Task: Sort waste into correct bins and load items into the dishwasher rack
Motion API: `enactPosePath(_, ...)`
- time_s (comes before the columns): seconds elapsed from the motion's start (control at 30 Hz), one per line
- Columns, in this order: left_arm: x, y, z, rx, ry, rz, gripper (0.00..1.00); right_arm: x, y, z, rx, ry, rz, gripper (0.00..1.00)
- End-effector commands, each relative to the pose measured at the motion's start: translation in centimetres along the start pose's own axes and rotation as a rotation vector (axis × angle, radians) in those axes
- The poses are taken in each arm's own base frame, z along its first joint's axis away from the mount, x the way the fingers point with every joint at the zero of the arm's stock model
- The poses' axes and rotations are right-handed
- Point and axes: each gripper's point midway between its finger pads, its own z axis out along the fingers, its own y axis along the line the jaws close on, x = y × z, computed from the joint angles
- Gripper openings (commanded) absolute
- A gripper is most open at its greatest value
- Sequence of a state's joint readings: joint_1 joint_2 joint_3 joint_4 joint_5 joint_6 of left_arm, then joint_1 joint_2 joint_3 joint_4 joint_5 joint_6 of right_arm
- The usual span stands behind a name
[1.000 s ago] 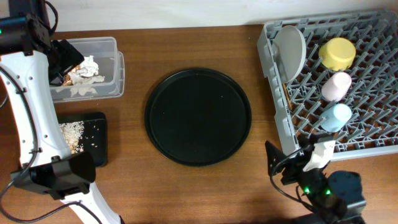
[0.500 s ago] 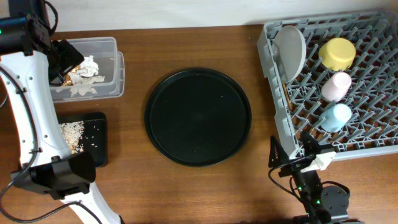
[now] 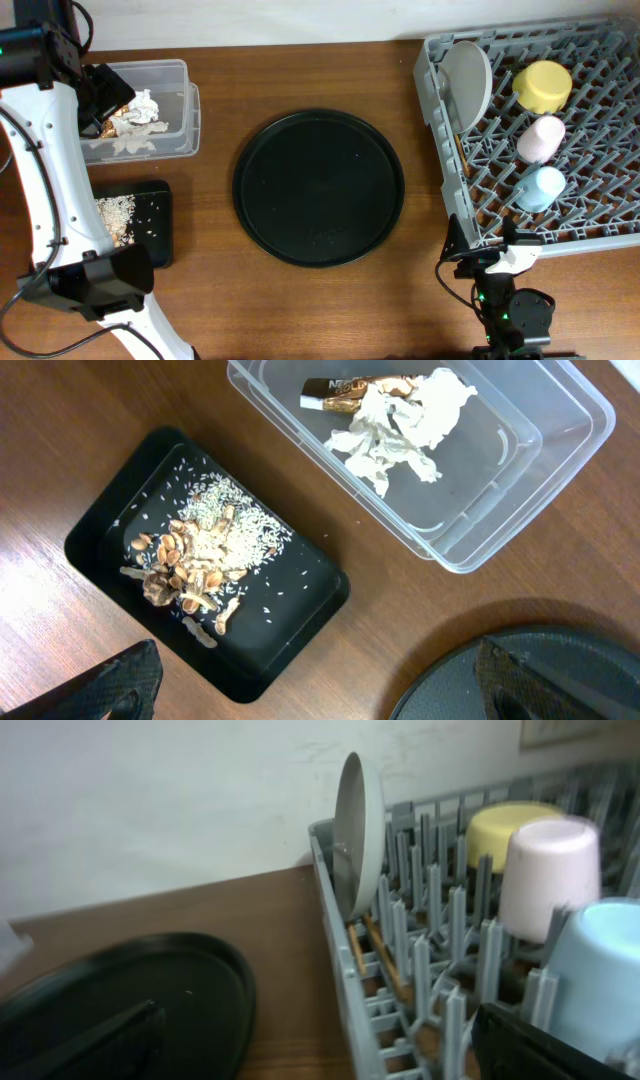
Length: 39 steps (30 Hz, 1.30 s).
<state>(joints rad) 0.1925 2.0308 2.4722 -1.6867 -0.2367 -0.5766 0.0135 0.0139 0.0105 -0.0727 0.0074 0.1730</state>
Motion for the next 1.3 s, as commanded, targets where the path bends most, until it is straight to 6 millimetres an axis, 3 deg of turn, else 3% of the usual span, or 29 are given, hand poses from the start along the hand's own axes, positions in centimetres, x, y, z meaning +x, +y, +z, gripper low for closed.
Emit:
enactPosePath(0.0, -0.30, 0.34, -0.50, 0.001, -0.017, -0.003, 0.99, 0.07, -0.58, -0.03, 0.029, -0.002, -0.157, 0.98)
enactPosePath(1.27, -0.24, 0.22, -0.43, 0.001, -0.015, 0.000, 0.99, 0.16, -0.06, -0.03, -0.002, 0.001, -0.153, 0.98)
